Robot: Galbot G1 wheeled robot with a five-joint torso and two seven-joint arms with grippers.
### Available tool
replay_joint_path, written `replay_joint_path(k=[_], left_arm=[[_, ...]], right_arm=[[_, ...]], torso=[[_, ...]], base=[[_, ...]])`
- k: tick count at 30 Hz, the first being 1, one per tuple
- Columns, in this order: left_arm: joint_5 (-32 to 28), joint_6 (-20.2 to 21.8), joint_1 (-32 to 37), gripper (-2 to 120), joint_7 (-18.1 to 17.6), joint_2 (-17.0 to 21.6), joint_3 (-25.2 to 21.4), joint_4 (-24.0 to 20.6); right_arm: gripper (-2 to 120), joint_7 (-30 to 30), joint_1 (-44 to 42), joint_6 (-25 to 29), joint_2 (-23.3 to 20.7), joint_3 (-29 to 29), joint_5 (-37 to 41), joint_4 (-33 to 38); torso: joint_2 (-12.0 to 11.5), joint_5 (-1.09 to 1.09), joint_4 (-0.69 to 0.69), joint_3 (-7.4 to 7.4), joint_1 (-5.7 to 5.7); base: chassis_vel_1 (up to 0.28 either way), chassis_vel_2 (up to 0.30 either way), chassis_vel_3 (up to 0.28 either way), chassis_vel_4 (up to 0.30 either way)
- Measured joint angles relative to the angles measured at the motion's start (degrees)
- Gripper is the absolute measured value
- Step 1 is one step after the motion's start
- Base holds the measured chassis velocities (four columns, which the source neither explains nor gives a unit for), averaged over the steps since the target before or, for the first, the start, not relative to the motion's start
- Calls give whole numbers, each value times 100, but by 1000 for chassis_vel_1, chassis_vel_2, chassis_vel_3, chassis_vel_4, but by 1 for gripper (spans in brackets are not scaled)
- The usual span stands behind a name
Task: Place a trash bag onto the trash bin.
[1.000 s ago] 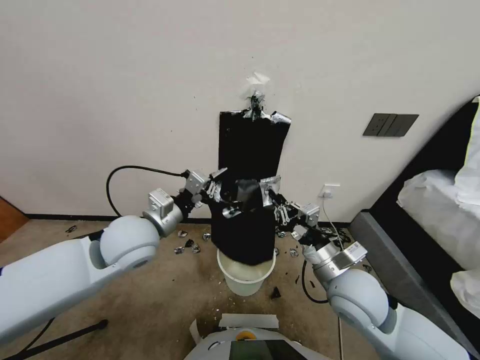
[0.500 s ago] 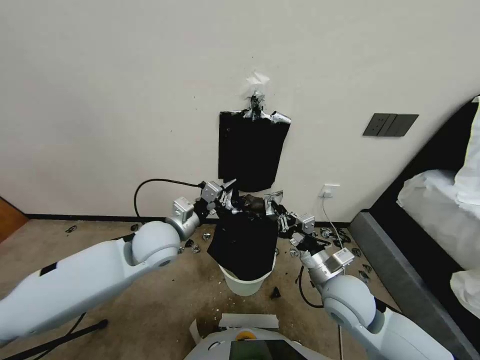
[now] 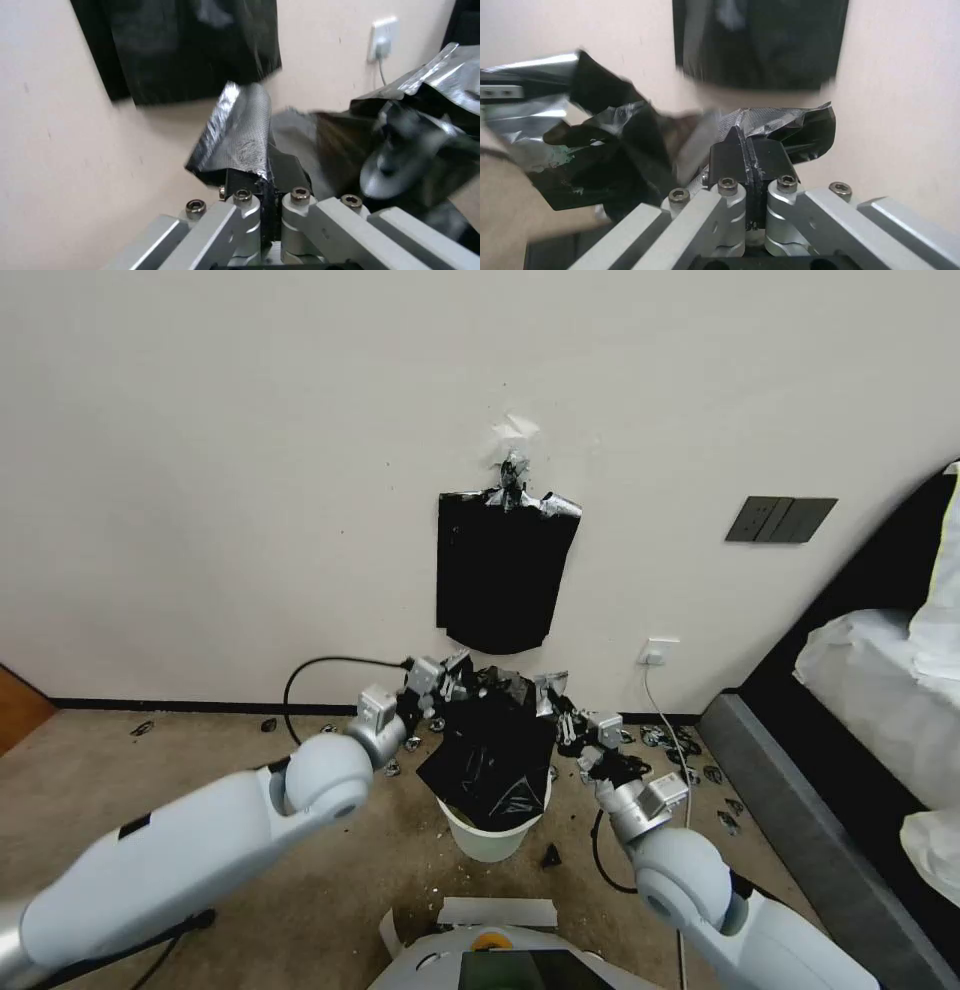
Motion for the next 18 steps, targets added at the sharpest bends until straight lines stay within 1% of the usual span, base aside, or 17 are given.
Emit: replay_joint_path(k=[1, 4, 5, 8, 9, 12, 13, 15, 16, 18], left_arm=[[0, 0, 0, 0, 0, 0, 0, 0], [123, 29, 775, 0, 22, -17, -444, -162], [123, 29, 775, 0, 22, -17, -444, -162], [185, 49, 1381, 0, 30, -30, -882, -351], [185, 49, 1381, 0, 30, -30, -882, -351], [384, 156, 1998, 0, 24, -50, -1195, -585], [384, 156, 1998, 0, 24, -50, -1195, -585], [507, 246, 2453, 0, 23, -146, -1400, -703], [507, 246, 2453, 0, 23, -146, -1400, -703], [582, 294, 2716, 0, 13, -255, -1447, -666]], right_arm=[[0, 0, 0, 0, 0, 0, 0, 0], [0, 56, -226, -101, 47, -53, -77, 8], [0, 56, -226, -101, 47, -53, -77, 8], [0, 113, -437, -158, 58, -56, -153, 94], [0, 113, -437, -158, 58, -56, -153, 94], [0, 233, -778, -372, 42, -56, -186, 283], [0, 233, -778, -372, 42, -56, -186, 283], [0, 377, -924, -589, 101, -81, -137, 345], [0, 377, -924, -589, 101, -81, -137, 345], [0, 543, -942, -747, 214, -125, 54, 284]], torso=[[0, 0, 0, 0, 0], [0, 0, 0, 0, 0], [0, 0, 0, 0, 0], [0, 1, 0, 0, 0], [0, 1, 0, 0, 0], [0, 0, -2, 0, 0], [0, 0, -2, 0, 0], [0, 0, 0, -1, 0], [0, 0, 0, -1, 0], [0, 1, 0, -1, 0]], base=[[0, 0, 0, 0], [0, 0, 0, 0], [0, 0, 0, 0], [0, 0, 0, 0], [0, 0, 0, 0], [0, 0, 0, 0], [0, 0, 0, 0], [0, 0, 0, 0], [0, 0, 0, 0], [0, 0, 0, 0]])
